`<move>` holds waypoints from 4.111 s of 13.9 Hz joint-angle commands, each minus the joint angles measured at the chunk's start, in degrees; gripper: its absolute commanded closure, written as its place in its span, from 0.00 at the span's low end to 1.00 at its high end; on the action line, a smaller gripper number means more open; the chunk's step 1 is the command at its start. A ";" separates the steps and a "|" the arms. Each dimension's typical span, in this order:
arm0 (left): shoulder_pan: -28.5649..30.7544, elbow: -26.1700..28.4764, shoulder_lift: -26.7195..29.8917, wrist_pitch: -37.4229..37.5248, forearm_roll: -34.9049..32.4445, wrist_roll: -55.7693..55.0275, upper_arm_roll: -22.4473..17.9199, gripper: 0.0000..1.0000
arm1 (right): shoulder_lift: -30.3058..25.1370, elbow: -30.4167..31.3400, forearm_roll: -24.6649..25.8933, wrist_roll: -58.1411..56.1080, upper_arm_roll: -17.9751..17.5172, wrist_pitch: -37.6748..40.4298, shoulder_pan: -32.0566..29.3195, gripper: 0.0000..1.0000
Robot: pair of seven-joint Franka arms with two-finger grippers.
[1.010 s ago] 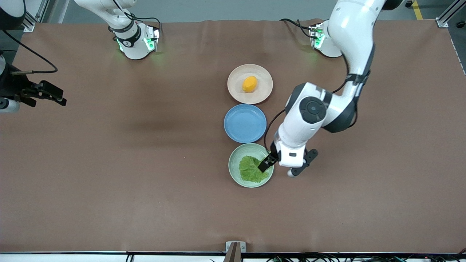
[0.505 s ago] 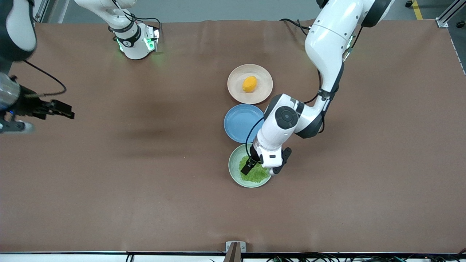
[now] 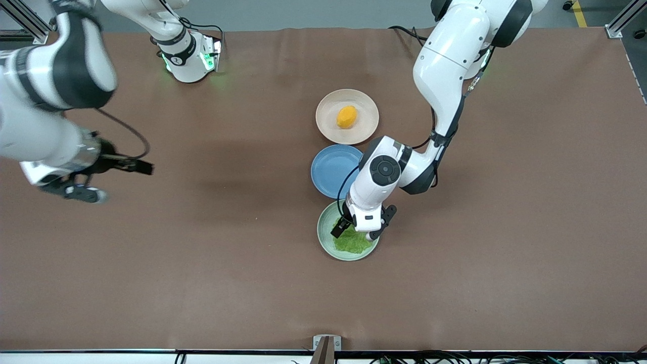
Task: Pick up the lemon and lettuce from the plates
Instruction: 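Reach the right gripper to the lemon while the left gripper grasps lettuce, then lift the lettuce off the green plate with the left gripper, then carry the lemon away from the plates with the right gripper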
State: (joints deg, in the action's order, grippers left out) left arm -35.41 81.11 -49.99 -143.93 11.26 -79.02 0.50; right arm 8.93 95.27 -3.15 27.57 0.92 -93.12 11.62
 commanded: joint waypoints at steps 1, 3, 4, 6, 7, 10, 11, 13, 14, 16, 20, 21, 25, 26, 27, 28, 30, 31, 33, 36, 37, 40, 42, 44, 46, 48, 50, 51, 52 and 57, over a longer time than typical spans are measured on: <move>-0.45 -0.25 -0.37 0.49 0.61 0.98 -0.50 0.07 | -5.05 5.00 -3.26 12.89 0.39 -0.73 7.51 0.00; -0.36 -0.16 -0.46 0.49 0.61 0.98 -0.50 0.11 | -6.11 6.50 -3.62 22.48 0.39 -2.76 13.84 0.00; -0.27 -0.16 -0.46 0.49 0.52 1.06 -0.59 0.11 | -6.03 6.77 -3.71 27.92 0.39 -4.25 17.35 0.00; 0.08 -0.34 -0.28 0.49 0.61 1.24 -0.59 0.10 | -5.76 8.17 -3.71 37.42 0.39 -8.02 24.29 0.00; 0.17 -0.34 -0.28 0.49 0.52 1.33 -0.67 0.10 | -5.68 9.49 -3.71 40.95 0.39 -10.39 27.29 0.00; 0.17 0.01 -0.37 0.49 -0.62 1.33 -0.67 0.11 | -4.89 14.06 -3.71 52.64 0.39 -21.28 36.17 0.00; 0.17 0.10 -0.37 0.49 -0.62 1.33 -0.67 0.14 | -3.23 14.50 -3.62 56.33 0.39 -24.27 38.89 0.00; 0.17 0.19 -0.37 0.49 -0.62 1.33 -0.67 0.32 | 0.11 14.42 -3.36 61.18 0.48 -28.06 43.30 0.00; 0.17 0.28 -0.28 0.49 -0.62 1.33 -0.67 0.40 | 1.95 14.42 -3.36 61.55 0.48 -29.82 44.97 0.00; 0.17 0.45 -0.28 0.49 -0.62 1.33 -0.67 0.51 | 6.52 14.33 -3.18 62.16 0.48 -33.77 48.05 0.00; 0.25 0.45 -0.02 0.49 -0.62 1.33 -0.67 0.74 | 14.88 13.89 -1.34 69.19 0.57 -42.83 51.05 0.00; 0.25 0.45 0.07 0.49 -0.62 1.33 -0.59 0.80 | 16.72 13.02 -1.34 70.24 0.57 -44.06 51.31 0.00; 0.43 0.45 0.60 0.58 -0.62 1.42 -0.59 0.92 | 21.92 9.24 -0.90 73.24 0.75 -44.51 52.37 0.00; 0.43 0.45 0.77 0.58 -0.62 1.50 -0.59 0.95 | 22.36 9.23 -0.46 73.24 0.75 -44.51 52.54 0.00; 0.43 0.45 1.12 0.58 -0.62 1.50 -0.59 0.96 | 22.62 9.23 -0.46 73.33 0.75 -44.51 52.72 0.00; 0.43 0.37 1.39 0.58 -0.62 1.50 -0.59 0.99 | 22.80 9.23 -0.46 73.33 0.75 -44.51 53.07 0.00; 0.43 0.37 2.79 0.58 -0.62 1.42 -0.50 1.00 | 23.24 9.15 -0.37 74.37 0.83 -44.60 53.42 0.00; 0.43 0.45 3.67 0.58 -0.54 1.42 -0.50 1.00 | 23.50 9.15 -0.02 74.56 0.83 -44.60 53.77 0.01; 0.87 1.76 7.43 1.88 -0.54 1.76 -0.50 1.00 | 24.21 9.06 0.51 75.60 0.83 -44.69 54.21 0.03; 3.50 2.12 14.20 11.70 -0.54 5.17 -0.50 1.00 | 24.56 8.97 1.21 76.84 0.92 -44.86 55.00 0.04; 4.90 2.56 16.66 15.57 -0.54 8.41 -0.50 1.00 | 24.82 8.88 1.56 76.93 0.84 -45.04 55.27 0.06; 9.99 10.18 25.35 19.38 -0.27 19.57 -0.32 1.00 | 26.31 7.49 2.09 79.65 0.92 -45.39 56.41 0.11; 13.34 18.17 31.60 19.39 0.17 28.01 -0.15 1.00 | 27.54 5.90 3.23 80.97 0.83 -45.57 56.76 0.19; 15.88 25.73 36.61 19.39 0.17 35.83 -0.23 1.00 | 27.72 5.46 4.89 81.06 0.83 -45.57 57.11 0.39; 18.96 30.66 39.78 19.39 -0.01 43.82 -0.23 1.00 | 27.55 5.37 7.71 80.80 0.75 -44.70 57.03 0.78; 21.25 34.62 41.02 19.39 -0.18 51.91 -0.32 1.00 | 26.94 5.28 7.72 80.10 0.83 -44.25 55.63 1.00; 23.36 36.83 41.12 19.30 -0.53 57.37 -0.32 1.00 | 23.79 4.76 7.63 74.69 0.75 -39.54 53.17 1.00; 24.59 37.80 40.94 19.21 -0.97 60.97 -0.32 1.00 | 21.77 4.75 7.37 69.60 0.75 -36.55 51.77 1.00; 25.30 38.50 40.77 19.04 -2.02 63.35 -0.32 1.00 | 19.66 4.93 7.02 64.94 0.66 -34.78 49.58 1.00; 29.08 42.90 39.19 13.78 -4.93 70.83 -0.23 1.00 | 11.39 9.92 4.03 37.09 0.57 -31.68 35.35 1.00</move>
State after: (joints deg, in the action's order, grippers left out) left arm -7.38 121.61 -10.81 -127.04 7.41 -11.08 -0.31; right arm 24.79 99.38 2.65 74.71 2.64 -124.07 52.50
